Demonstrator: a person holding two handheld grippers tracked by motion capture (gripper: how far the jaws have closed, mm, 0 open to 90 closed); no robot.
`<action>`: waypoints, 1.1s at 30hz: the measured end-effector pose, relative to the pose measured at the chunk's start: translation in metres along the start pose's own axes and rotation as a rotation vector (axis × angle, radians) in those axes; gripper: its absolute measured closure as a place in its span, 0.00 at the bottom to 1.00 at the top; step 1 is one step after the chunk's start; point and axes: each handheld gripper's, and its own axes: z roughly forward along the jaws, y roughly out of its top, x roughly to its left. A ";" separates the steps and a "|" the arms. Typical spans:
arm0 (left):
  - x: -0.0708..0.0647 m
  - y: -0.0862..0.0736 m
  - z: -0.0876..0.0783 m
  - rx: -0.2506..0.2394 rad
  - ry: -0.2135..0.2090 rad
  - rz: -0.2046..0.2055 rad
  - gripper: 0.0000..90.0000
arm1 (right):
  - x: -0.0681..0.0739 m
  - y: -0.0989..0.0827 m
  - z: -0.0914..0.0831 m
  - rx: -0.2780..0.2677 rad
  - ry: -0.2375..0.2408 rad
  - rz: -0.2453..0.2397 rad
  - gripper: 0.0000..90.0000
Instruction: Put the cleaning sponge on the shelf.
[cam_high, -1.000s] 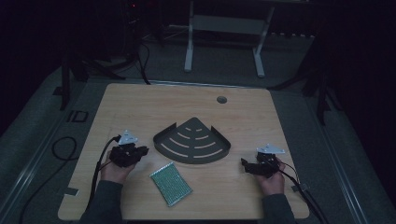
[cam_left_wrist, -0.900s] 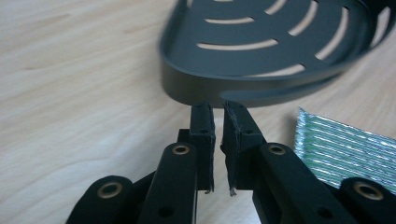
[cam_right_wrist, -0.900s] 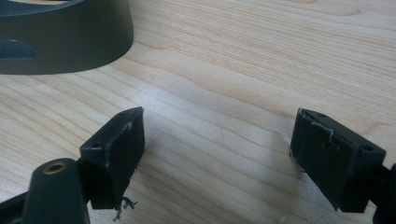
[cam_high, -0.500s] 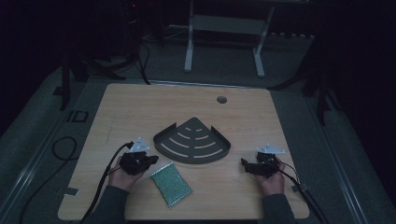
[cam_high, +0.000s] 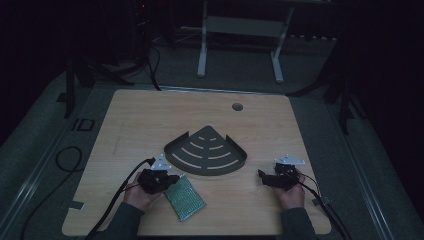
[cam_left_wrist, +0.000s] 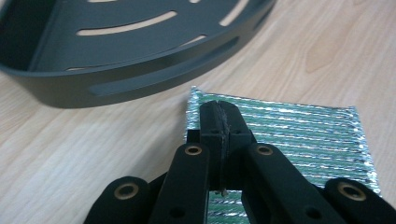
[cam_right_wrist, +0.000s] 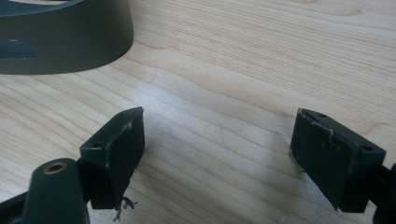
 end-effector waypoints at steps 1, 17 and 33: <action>-0.002 0.001 0.001 0.006 -0.004 0.011 1.00 | 0.000 0.000 0.000 0.000 0.000 0.000 0.19; -0.020 0.006 0.020 0.084 -0.046 0.062 1.00 | 0.000 0.000 0.000 0.000 0.000 0.000 0.19; 0.001 -0.002 0.009 0.094 0.020 -0.006 1.00 | 0.000 0.000 0.000 0.000 0.000 -0.001 0.19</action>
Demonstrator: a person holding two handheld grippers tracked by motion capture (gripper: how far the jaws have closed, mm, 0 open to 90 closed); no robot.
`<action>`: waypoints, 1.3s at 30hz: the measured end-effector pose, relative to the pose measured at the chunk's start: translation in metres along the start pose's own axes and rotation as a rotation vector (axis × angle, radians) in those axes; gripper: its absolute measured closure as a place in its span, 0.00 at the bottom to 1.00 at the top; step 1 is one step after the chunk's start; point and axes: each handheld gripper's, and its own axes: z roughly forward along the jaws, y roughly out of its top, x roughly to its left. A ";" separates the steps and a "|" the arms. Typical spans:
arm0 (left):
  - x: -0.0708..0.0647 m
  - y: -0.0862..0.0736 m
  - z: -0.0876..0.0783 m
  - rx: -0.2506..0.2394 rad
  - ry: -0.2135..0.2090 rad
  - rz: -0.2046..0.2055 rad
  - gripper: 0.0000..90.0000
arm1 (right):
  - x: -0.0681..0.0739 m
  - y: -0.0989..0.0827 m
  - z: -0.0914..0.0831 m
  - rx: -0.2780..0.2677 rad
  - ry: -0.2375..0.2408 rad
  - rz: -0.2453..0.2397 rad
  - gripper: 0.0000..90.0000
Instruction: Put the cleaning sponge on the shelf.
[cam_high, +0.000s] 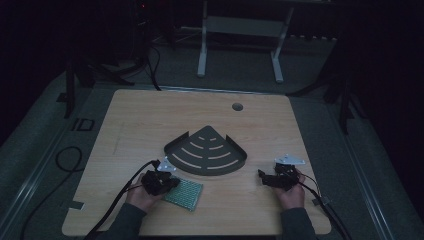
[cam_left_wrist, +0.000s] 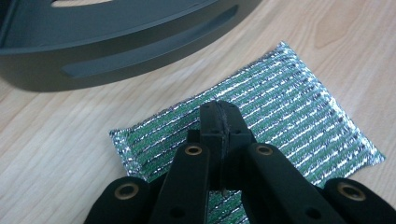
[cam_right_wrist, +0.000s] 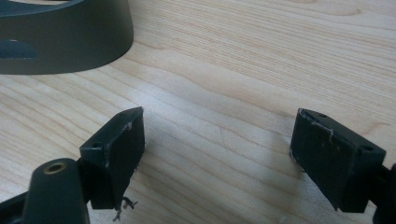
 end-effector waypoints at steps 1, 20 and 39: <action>0.001 -0.001 -0.001 -0.003 0.005 -0.007 1.00 | 0.000 0.000 0.000 0.000 0.000 0.000 0.19; 0.042 -0.029 -0.030 0.015 0.135 -0.139 1.00 | 0.000 0.000 0.000 0.000 0.000 0.001 0.19; 0.035 -0.048 -0.045 0.028 0.145 -0.187 0.98 | 0.000 0.000 0.000 0.000 0.000 0.001 0.19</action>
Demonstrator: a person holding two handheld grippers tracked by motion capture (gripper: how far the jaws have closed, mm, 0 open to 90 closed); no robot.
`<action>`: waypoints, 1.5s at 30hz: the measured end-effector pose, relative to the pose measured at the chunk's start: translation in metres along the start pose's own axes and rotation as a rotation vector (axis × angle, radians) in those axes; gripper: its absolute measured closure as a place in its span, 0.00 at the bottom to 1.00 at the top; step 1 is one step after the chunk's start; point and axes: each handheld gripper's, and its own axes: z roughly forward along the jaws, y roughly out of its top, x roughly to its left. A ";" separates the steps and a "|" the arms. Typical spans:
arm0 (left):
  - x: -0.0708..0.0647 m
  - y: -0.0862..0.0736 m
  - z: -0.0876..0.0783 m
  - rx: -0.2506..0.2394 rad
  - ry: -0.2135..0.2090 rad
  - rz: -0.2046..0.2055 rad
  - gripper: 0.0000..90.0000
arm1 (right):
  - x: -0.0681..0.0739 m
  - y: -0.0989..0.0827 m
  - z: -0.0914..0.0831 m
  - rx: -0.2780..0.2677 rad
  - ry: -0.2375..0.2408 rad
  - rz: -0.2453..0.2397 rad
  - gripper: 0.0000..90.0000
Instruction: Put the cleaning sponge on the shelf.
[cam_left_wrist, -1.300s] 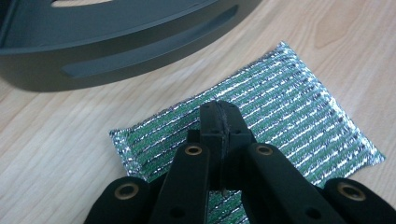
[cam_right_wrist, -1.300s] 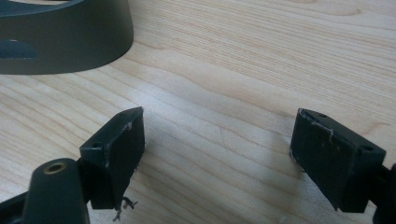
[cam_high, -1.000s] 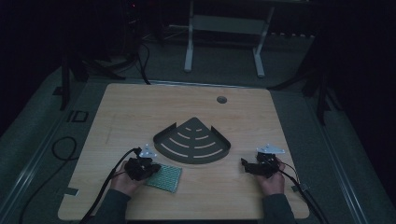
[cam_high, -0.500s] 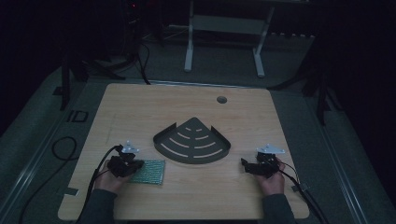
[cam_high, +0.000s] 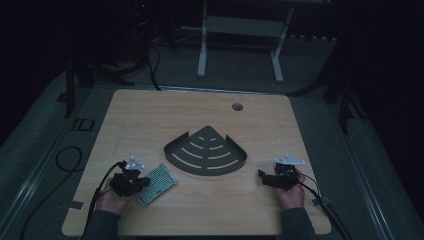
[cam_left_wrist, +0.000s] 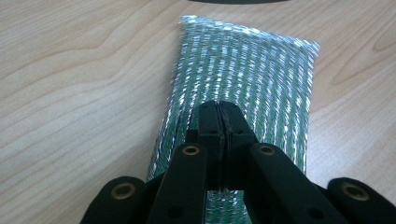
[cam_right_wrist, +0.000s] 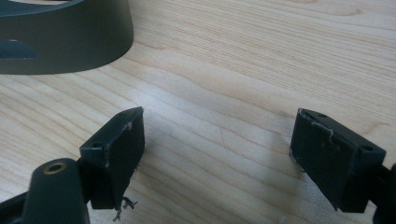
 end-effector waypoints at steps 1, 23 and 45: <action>0.000 0.000 0.000 0.000 -0.003 -0.002 0.98 | 0.000 0.000 0.000 0.000 0.000 0.000 0.19; 0.026 0.035 0.006 0.082 -0.019 -0.019 0.93 | 0.000 0.000 0.000 -0.001 0.000 0.000 0.19; 0.042 0.044 0.019 0.214 -0.085 -0.045 0.84 | 0.000 0.000 0.000 -0.001 0.000 0.000 0.19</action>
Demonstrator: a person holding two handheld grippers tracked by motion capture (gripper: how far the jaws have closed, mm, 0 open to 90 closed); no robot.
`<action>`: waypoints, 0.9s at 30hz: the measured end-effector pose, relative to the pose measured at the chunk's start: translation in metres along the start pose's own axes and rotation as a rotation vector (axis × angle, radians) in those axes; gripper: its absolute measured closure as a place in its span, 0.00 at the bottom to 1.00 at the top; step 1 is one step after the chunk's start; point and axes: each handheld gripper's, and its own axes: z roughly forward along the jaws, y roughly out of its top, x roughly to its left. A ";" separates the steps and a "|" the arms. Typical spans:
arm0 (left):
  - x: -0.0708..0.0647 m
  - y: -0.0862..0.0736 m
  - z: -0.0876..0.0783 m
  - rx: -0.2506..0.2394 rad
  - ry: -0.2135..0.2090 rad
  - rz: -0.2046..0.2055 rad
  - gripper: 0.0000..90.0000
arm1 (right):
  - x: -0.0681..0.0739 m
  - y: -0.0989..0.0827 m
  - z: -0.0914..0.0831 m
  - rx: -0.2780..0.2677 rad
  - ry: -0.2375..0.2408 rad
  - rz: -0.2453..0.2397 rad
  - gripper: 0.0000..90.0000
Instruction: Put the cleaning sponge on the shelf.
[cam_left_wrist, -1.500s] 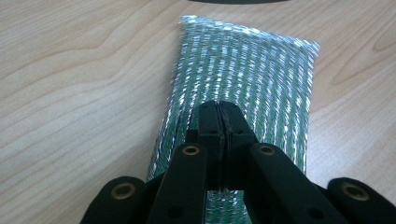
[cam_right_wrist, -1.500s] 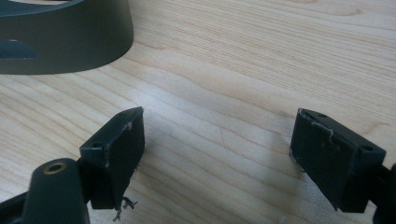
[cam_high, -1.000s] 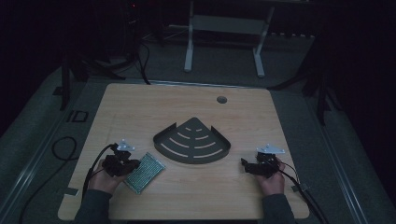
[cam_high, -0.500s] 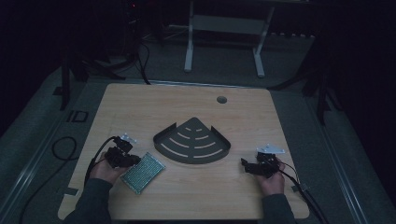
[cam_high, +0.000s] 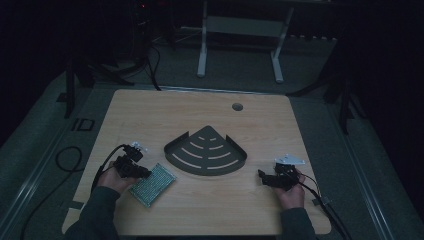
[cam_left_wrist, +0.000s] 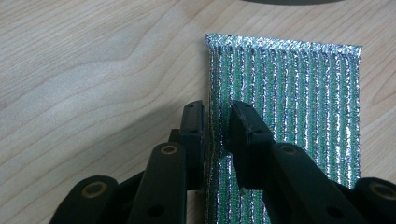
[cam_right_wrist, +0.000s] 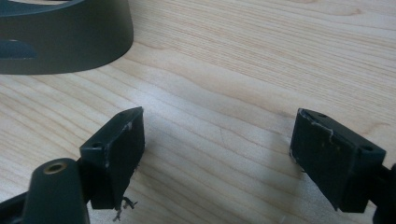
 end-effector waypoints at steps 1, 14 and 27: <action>0.000 0.000 0.000 0.000 0.000 0.000 0.84 | 0.000 0.000 0.000 0.000 0.000 0.000 0.19; 0.017 0.015 0.004 0.111 -0.138 -0.028 0.90 | 0.000 0.000 0.000 0.000 0.000 0.000 0.19; 0.009 0.025 0.002 0.163 -0.088 0.040 1.00 | 0.000 0.000 0.000 0.000 0.000 0.000 0.19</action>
